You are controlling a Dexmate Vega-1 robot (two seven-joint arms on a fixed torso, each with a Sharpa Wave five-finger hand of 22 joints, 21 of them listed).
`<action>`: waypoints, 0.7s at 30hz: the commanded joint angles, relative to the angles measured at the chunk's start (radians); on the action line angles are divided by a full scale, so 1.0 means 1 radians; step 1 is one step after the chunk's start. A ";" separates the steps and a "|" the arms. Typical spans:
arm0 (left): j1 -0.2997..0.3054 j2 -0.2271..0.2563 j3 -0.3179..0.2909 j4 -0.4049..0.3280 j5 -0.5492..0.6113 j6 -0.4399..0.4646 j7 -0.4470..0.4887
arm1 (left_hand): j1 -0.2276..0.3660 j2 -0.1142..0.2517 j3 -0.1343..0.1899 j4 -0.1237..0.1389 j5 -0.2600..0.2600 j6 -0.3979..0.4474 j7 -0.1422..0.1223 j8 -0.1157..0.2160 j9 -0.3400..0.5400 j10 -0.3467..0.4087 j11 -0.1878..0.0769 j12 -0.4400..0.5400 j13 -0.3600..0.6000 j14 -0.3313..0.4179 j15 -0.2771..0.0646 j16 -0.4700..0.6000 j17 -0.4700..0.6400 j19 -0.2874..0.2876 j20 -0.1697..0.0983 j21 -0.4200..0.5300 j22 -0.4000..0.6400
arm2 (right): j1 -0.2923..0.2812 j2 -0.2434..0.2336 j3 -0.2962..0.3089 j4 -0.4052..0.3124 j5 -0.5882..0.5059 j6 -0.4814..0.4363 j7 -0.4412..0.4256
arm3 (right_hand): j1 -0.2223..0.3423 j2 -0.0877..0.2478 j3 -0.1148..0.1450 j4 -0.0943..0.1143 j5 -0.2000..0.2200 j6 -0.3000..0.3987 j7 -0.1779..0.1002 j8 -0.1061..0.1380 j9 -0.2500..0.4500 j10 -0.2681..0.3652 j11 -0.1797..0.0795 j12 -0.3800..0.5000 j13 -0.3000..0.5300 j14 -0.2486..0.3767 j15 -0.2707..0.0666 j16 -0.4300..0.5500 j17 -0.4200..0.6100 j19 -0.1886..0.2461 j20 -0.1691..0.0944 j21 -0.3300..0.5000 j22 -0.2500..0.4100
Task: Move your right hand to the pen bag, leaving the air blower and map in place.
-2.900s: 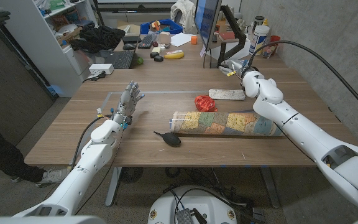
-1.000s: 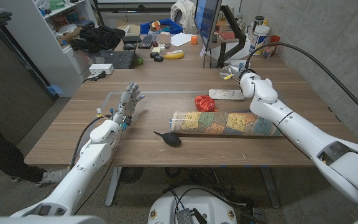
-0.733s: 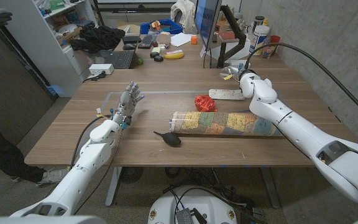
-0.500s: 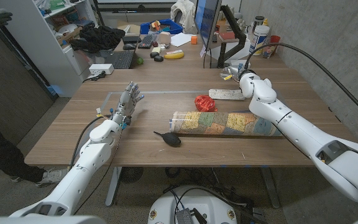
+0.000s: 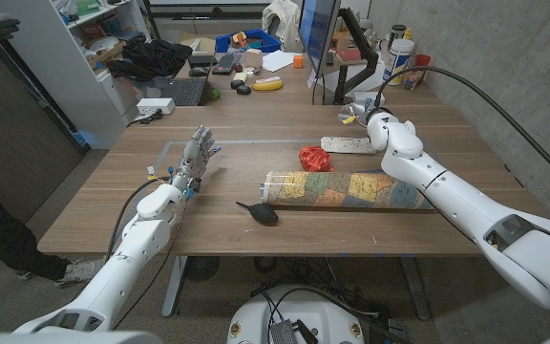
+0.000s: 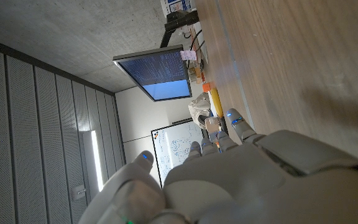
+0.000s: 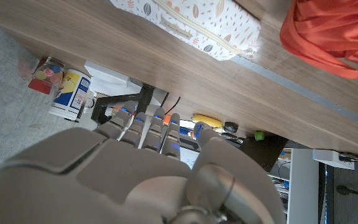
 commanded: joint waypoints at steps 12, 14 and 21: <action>-0.007 0.001 -0.004 0.020 -0.004 -0.002 -0.014 | 0.007 0.110 -0.004 0.003 0.009 -0.038 0.000 0.001 0.005 -0.029 0.003 0.005 0.002 -0.064 -0.027 0.004 0.002 -0.107 -0.048 -0.003 0.003 | 0.016 0.012 -0.026 0.029 -0.015 -0.006 0.015 | 0.016 0.007 0.008 0.006 -0.001 0.014 -0.002 0.002 0.005 0.017 0.001 -0.005 0.002 0.013 -0.036 0.005 0.006 0.014 -0.022 -0.001 0.003; -0.008 0.001 -0.004 0.022 -0.004 -0.001 -0.014 | 0.007 0.110 -0.004 0.003 0.009 -0.038 0.001 0.001 0.005 -0.029 0.003 0.004 0.002 -0.064 -0.026 0.004 0.002 -0.107 -0.048 -0.004 0.003 | 0.017 0.012 -0.028 0.032 -0.016 -0.006 0.015 | 0.016 0.007 0.008 0.006 -0.001 0.015 -0.003 0.002 0.005 0.017 0.000 -0.005 0.002 0.013 -0.036 0.005 0.006 0.014 -0.022 -0.001 0.003; -0.014 -0.001 -0.002 0.032 -0.003 -0.001 -0.020 | 0.007 0.110 -0.004 0.003 0.009 -0.037 0.000 0.001 0.005 -0.029 0.005 0.004 0.002 -0.064 -0.027 0.004 0.002 -0.107 -0.048 -0.004 0.003 | 0.022 0.013 -0.037 0.040 -0.024 -0.004 0.021 | 0.018 0.007 0.008 0.006 -0.001 0.016 -0.003 0.002 0.005 0.019 0.000 -0.005 0.002 0.014 -0.039 0.004 0.006 0.015 -0.022 -0.002 0.003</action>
